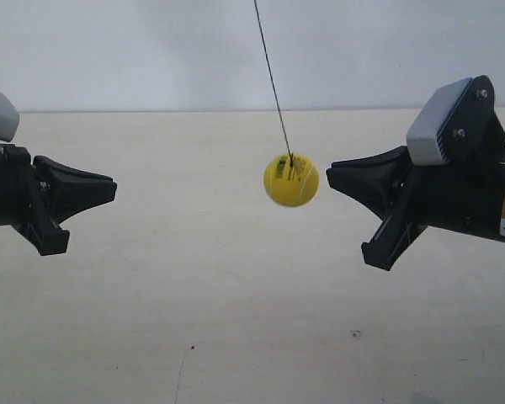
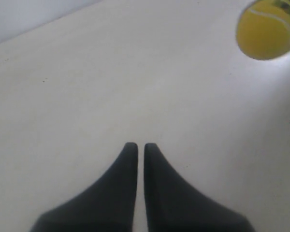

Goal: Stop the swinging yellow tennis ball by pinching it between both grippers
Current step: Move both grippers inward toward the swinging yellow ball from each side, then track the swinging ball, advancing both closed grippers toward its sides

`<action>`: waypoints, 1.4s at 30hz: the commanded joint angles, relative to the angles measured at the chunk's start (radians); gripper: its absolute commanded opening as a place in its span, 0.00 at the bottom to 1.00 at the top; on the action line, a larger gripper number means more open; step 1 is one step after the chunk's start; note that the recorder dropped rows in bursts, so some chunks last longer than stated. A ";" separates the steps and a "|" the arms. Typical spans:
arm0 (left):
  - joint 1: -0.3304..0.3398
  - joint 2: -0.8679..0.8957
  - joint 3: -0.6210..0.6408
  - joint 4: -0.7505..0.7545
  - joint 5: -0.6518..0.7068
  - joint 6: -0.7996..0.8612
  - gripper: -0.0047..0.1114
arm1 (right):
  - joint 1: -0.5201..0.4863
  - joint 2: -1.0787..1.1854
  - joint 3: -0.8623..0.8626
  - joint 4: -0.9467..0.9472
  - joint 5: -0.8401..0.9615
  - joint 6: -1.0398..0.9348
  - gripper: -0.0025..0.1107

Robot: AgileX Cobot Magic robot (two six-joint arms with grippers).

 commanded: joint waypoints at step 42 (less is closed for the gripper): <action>-0.003 0.126 -0.005 -0.004 -0.186 0.108 0.08 | 0.002 0.178 -0.064 -0.021 -0.116 -0.048 0.02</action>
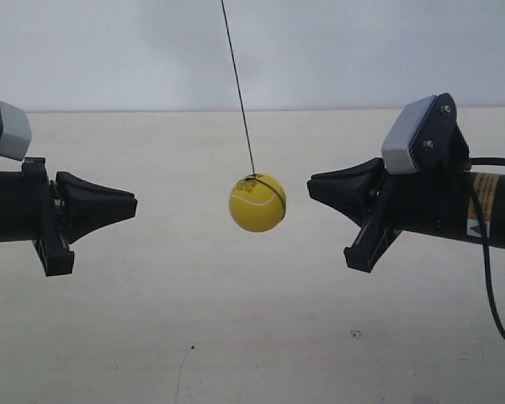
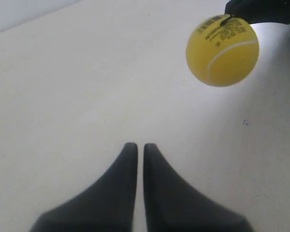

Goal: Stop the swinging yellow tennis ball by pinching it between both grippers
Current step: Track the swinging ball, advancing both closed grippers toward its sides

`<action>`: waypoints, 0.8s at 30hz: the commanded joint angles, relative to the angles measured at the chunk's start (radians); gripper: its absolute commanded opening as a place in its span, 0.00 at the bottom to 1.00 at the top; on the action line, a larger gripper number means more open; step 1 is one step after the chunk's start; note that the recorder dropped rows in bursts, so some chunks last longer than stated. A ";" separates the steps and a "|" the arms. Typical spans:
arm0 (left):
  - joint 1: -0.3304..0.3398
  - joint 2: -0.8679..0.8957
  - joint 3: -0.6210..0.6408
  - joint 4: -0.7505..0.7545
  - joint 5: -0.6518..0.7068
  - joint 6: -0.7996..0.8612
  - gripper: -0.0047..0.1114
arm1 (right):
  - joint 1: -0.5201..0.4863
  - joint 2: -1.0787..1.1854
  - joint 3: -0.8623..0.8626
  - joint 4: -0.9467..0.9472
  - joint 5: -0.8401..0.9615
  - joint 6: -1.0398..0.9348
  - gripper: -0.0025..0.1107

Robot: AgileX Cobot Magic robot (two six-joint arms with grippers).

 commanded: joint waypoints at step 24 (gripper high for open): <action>-0.003 0.042 -0.007 -0.006 -0.104 0.042 0.08 | 0.002 0.003 -0.004 -0.011 -0.018 -0.035 0.02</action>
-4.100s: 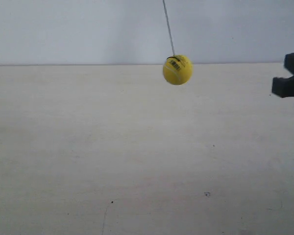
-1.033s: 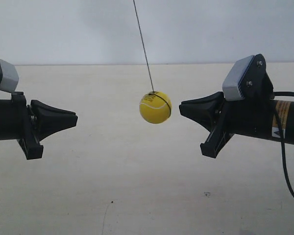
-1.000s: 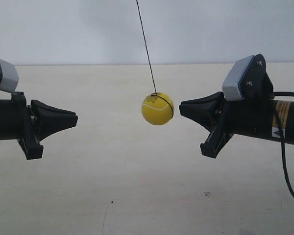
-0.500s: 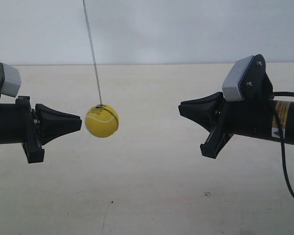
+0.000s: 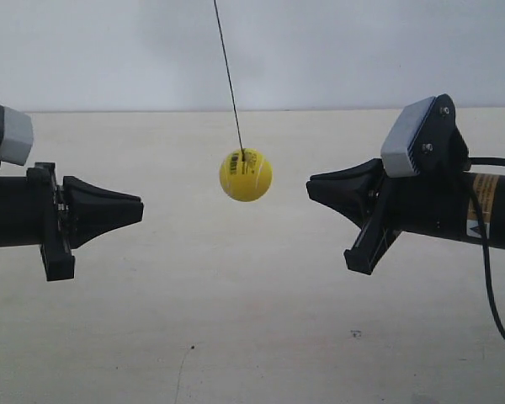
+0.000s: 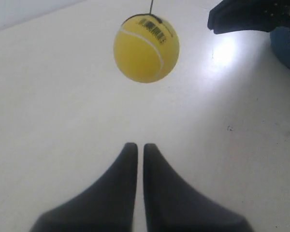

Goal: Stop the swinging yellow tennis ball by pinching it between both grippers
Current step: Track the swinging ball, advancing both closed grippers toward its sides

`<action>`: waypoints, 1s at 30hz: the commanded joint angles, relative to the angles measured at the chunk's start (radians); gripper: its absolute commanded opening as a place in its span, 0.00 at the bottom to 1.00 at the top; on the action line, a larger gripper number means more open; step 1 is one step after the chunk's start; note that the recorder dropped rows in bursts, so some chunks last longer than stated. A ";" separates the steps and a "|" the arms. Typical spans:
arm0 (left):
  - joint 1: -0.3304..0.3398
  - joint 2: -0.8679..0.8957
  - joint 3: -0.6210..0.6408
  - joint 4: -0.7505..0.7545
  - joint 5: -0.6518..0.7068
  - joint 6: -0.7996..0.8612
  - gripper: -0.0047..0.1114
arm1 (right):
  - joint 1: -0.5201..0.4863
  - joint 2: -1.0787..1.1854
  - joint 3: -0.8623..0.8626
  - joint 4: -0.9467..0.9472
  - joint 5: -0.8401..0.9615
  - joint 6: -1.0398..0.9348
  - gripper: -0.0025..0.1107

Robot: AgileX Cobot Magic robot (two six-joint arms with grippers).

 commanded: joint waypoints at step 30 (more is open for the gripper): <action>-0.003 0.034 -0.072 0.017 -0.064 0.038 0.08 | 0.002 0.195 -0.188 -0.118 -0.084 0.096 0.02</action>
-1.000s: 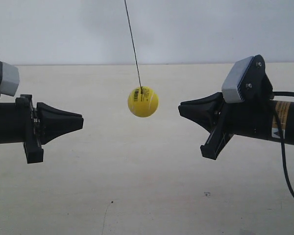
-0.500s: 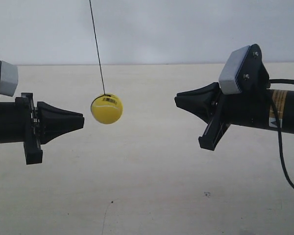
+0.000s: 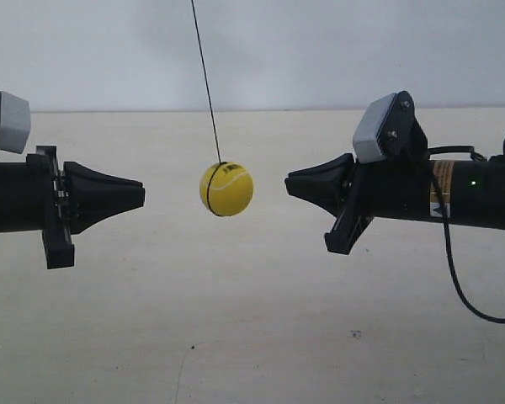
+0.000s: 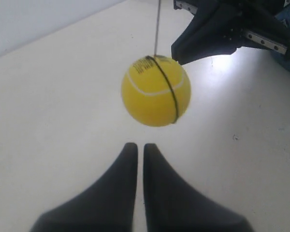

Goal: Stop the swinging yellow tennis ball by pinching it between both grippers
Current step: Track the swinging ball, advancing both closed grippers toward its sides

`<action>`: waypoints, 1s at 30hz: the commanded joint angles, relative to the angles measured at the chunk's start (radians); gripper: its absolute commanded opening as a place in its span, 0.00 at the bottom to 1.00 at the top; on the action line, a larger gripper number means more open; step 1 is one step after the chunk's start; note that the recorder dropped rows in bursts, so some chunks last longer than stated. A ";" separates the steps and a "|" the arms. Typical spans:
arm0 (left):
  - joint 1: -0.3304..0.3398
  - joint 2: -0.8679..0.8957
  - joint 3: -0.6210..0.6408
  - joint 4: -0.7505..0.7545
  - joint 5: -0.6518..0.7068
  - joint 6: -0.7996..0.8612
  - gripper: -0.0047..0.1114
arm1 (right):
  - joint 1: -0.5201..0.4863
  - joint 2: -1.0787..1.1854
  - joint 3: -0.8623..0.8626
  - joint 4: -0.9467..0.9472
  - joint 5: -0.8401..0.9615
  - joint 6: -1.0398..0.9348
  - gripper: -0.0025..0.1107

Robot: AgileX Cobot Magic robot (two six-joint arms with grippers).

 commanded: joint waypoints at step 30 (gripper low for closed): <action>-0.003 0.125 -0.097 0.145 -0.132 -0.060 0.08 | 0.002 0.012 -0.020 -0.159 -0.150 0.117 0.02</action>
